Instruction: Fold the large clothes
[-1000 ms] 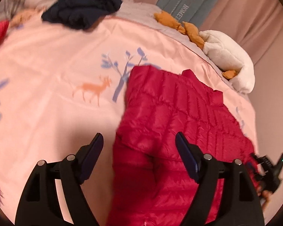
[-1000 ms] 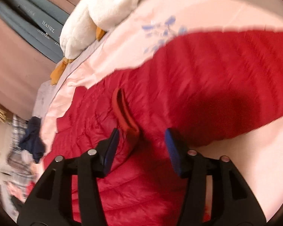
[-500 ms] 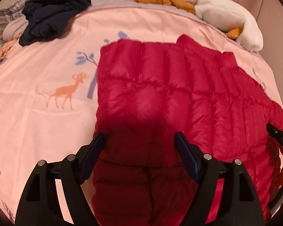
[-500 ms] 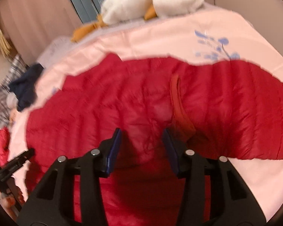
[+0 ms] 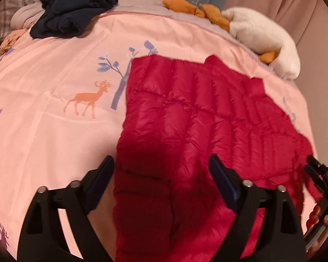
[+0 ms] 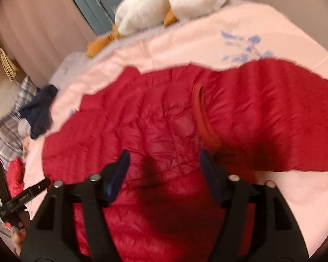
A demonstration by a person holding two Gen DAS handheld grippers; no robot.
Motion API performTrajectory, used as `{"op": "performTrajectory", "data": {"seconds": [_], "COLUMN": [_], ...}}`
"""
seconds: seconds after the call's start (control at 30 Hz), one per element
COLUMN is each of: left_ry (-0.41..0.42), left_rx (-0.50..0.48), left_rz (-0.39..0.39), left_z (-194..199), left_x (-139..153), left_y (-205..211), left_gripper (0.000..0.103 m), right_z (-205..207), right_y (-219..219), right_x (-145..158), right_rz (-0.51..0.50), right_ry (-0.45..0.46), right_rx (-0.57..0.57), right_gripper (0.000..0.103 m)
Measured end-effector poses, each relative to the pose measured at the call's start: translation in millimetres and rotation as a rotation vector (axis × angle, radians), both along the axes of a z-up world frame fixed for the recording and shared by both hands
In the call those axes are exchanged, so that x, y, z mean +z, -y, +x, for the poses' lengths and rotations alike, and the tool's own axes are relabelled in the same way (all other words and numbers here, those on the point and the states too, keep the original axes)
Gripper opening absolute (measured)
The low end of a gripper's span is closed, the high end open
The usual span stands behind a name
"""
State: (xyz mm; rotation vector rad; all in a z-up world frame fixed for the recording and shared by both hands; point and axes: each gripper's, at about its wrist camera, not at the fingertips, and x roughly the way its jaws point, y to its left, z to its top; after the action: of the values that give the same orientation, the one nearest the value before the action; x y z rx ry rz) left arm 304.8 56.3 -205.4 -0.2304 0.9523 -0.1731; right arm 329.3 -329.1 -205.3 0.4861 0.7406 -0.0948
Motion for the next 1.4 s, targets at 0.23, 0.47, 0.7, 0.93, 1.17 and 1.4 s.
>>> {"op": "performTrajectory", "data": {"seconds": [0.23,0.47,0.7,0.93,1.17,1.4], "left_ry": [-0.001,-0.015,-0.010,-0.016,-0.012,-0.032], "left_rx": [-0.016,-0.041,-0.057,-0.087,-0.102,-0.094], "left_rz": [-0.132,-0.200,-0.270,-0.231,-0.184,-0.167], "left_z": [-34,-70,-100,-107,-103,-96], "left_x": [15,20,26,32,35,30], "left_y": [-15,-14,-10,7,28,42], "left_gripper": [0.093,0.097,0.098,0.098,0.098,0.098], "right_z": [-49,-109,-169,-209,-220,-215], "right_y": [38,99,173,229,267,287], "right_x": [16,4,-17,-38,-56,-64], "right_rz": [0.099,0.243,0.415,0.494,0.576,0.595], "right_ry": [0.036,0.055,0.105,0.136,0.195,0.228], "right_rx": [-0.053,-0.195,-0.385,-0.561,-0.668,-0.742], "right_gripper": [0.079,0.081,0.083,0.083,0.082,0.061]}}
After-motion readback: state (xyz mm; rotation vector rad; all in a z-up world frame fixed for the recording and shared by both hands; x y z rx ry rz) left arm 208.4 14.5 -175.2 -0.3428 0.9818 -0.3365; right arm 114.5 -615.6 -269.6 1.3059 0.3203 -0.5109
